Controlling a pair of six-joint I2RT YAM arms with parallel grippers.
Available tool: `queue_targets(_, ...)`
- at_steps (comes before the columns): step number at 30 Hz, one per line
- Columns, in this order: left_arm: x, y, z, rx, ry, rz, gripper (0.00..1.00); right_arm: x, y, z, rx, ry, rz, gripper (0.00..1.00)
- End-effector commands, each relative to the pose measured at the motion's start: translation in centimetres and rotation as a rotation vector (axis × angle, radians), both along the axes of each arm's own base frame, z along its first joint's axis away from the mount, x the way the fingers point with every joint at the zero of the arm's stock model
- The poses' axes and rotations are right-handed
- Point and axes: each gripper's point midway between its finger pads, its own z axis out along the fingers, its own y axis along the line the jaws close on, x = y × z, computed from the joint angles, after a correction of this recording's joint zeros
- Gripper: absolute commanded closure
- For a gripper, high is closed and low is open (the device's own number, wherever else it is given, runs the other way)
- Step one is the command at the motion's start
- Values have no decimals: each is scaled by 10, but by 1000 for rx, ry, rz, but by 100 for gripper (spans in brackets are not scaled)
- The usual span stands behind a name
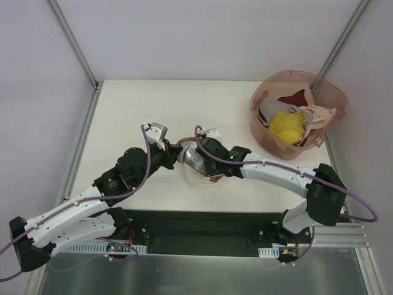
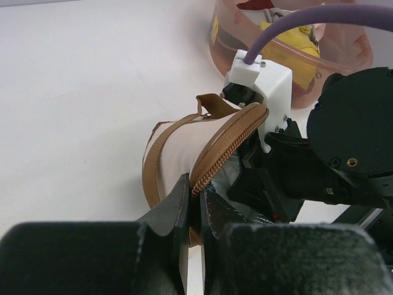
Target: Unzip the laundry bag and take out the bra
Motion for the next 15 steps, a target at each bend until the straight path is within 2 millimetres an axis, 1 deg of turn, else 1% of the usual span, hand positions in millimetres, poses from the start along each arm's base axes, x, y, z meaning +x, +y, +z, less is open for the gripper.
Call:
queue_targets(1, 4, 2, 29, -70, -85, 29, 100, -7, 2, 44, 80, -50, 57, 99)
queue_targets(3, 7, 2, 22, -48, -80, 44, 100, -6, 2, 67, 124, -90, 71, 99)
queue_targets(4, 8, 2, 20, -42, -76, 48, 100, -6, 2, 91, 188, -134, 77, 99)
queue_targets(6, 9, 0, 11, -27, -57, 47, 100, -7, 1, 115, 251, -183, 97, 99)
queue_targets(7, 10, -1, 9, -25, -51, 46, 100, -7, 4, 128, 297, -214, 105, 99)
queue_targets(8, 9, -3, 3, -23, -34, 41, 100, -9, 0, 147, 349, -252, 112, 99)
queue_targets(10, 9, -5, -1, -22, -21, 33, 100, -10, 3, 167, 428, -295, 125, 99)
queue_targets(11, 8, -7, -4, -18, -12, 29, 100, -12, 1, 178, 464, -314, 129, 99)
queue_targets(13, 8, -9, -7, -16, -4, 24, 100, -13, 2, 188, 504, -328, 134, 99)
queue_targets(15, 8, -11, -9, -9, 3, 17, 100, -15, 4, 192, 527, -330, 143, 99)
